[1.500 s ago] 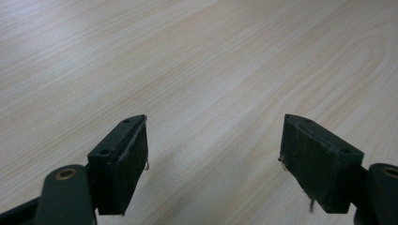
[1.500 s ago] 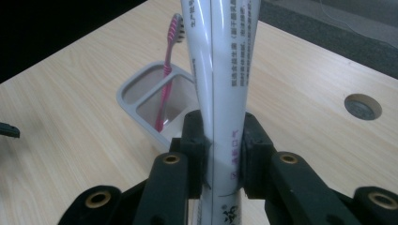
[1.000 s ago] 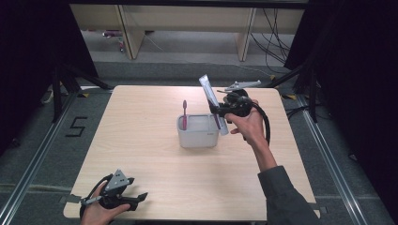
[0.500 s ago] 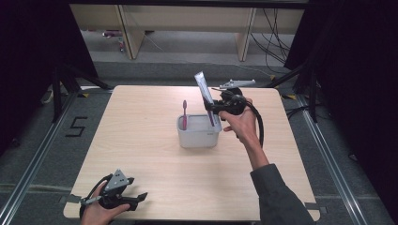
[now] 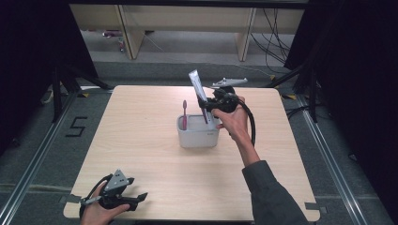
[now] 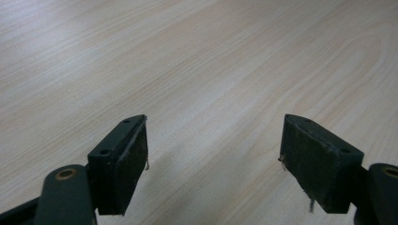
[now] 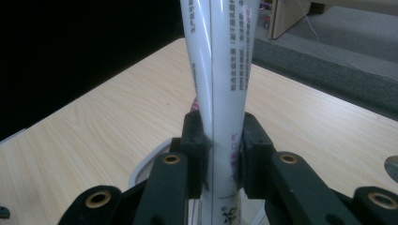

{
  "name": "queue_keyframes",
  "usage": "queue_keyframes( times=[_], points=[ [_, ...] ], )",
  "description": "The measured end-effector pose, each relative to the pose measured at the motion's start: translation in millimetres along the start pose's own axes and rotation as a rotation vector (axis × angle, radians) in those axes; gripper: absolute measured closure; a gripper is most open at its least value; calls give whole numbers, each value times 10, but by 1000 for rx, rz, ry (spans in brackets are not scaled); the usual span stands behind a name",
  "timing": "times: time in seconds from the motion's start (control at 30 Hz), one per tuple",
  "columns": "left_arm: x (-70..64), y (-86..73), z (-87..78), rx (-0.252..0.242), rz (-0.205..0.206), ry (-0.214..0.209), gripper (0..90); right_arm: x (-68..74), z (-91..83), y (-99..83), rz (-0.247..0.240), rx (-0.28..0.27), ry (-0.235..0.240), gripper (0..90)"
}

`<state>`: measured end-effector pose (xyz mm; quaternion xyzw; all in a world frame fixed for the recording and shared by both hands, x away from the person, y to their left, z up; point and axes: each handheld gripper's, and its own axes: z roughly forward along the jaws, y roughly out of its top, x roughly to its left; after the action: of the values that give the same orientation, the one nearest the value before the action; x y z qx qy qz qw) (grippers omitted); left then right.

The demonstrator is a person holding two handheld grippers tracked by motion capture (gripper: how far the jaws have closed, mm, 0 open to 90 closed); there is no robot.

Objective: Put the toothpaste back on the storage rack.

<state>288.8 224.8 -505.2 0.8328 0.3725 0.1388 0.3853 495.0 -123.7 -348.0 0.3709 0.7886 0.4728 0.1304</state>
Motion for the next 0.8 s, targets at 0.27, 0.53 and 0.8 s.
queue_keyframes(
  times=[0.27,0.53,0.8],
  points=[
    [8,-4,-2,-10,-10,-3,233,4,157,20,1,-13,-1,754],
    [17,-3,-22,-5,-5,0,233,-1,287,-17,6,-16,-8,754],
    [16,-5,-31,-3,-6,4,234,-25,366,-86,-27,-14,-29,754]
  ],
)
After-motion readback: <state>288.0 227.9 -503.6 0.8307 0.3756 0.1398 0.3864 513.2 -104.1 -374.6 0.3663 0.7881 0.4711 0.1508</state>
